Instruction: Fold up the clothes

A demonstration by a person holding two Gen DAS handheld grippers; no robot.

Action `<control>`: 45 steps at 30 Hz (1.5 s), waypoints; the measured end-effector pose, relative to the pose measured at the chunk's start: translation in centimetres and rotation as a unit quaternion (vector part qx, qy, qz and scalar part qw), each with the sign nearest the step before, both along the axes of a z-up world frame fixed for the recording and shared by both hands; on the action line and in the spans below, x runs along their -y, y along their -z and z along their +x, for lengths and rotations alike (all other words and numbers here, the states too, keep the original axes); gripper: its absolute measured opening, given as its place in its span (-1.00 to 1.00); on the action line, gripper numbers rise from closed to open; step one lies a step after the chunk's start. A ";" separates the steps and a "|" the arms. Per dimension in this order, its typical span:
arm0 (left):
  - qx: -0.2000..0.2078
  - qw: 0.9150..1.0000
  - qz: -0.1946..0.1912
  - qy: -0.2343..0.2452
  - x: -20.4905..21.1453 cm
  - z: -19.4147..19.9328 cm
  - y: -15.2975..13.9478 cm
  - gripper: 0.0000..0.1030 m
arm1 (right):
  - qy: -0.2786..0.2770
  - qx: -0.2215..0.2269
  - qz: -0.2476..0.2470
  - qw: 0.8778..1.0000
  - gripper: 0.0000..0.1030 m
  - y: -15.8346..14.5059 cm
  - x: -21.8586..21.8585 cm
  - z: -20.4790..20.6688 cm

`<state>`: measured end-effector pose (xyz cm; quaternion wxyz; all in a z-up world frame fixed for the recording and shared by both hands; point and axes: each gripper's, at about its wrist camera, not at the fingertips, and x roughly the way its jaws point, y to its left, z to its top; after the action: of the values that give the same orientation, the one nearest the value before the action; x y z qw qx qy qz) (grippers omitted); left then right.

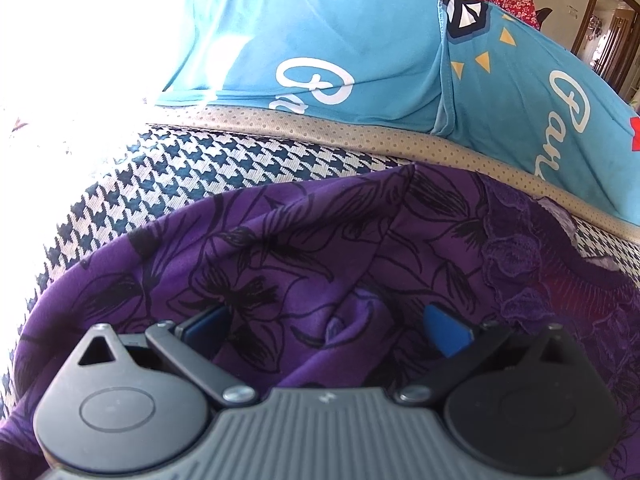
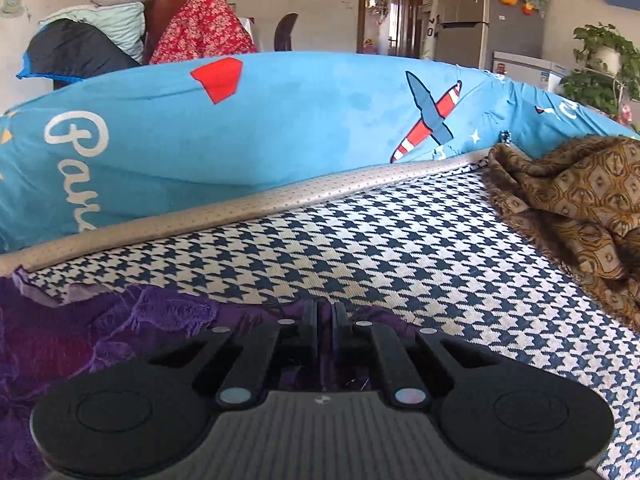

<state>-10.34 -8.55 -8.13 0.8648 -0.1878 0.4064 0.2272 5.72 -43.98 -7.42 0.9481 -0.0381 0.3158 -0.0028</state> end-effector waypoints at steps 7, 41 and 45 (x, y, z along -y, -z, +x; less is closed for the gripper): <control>0.027 0.998 -0.008 -0.050 -3.6 -0.8 -2.0 1.00 | 0.047 -0.004 -0.002 0.999 -0.58 -1.0 -0.2 0.0; -0.012 0.998 -0.035 -0.040 -12.2 -9.2 -1.8 1.00 | -0.173 -0.128 0.154 0.964 0.07 -1.8 -11.2 -12.8; -0.022 0.998 -0.050 -0.034 -12.6 -9.7 -1.1 1.00 | -0.213 -0.117 0.108 0.964 0.07 -1.4 -13.7 -13.8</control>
<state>-20.03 4.01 -7.06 0.8369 -0.2397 0.4299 0.2397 -8.07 -30.28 -6.07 0.8818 -0.0016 0.4072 0.2381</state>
